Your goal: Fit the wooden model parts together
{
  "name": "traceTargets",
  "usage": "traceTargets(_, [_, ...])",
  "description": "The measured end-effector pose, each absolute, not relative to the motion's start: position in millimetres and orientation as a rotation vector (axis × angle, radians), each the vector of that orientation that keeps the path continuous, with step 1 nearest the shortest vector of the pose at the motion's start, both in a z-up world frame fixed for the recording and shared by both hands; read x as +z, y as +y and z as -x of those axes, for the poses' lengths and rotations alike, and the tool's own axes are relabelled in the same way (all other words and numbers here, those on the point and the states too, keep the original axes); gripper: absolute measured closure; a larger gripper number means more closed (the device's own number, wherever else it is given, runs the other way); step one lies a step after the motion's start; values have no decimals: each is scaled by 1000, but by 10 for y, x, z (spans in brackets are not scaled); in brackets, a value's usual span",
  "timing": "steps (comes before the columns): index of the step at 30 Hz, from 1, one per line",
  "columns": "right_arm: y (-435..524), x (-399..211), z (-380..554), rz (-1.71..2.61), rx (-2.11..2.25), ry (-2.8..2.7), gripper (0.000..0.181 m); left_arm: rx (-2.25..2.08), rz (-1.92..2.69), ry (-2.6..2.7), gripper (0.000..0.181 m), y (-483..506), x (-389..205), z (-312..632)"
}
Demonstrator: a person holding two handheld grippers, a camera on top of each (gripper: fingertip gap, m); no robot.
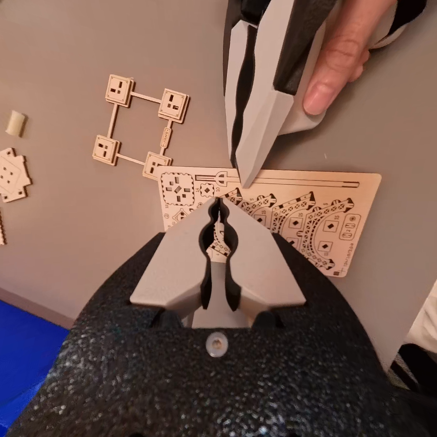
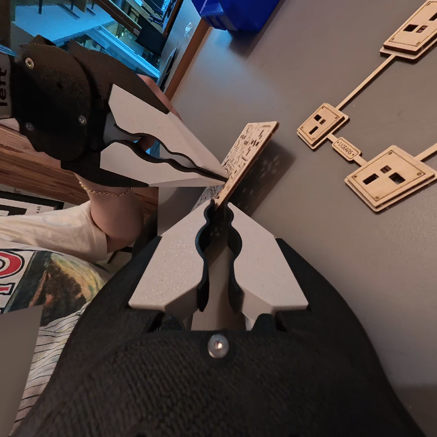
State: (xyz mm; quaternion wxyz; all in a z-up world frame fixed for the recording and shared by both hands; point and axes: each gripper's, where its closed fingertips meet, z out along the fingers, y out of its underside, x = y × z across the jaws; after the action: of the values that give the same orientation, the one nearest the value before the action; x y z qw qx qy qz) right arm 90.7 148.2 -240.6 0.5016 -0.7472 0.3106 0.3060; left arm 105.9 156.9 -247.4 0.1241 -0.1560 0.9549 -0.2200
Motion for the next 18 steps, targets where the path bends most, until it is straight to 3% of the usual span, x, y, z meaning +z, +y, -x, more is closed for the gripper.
traceTargets(1, [1482,-2399,-910,1800,740,749,176,-650,438,2778,181,1570,-2462,-1062])
traceTargets(18, [1485,-2419,-914,1818,720,754,176,-560,459,2848,181,1566,-2497,-1009])
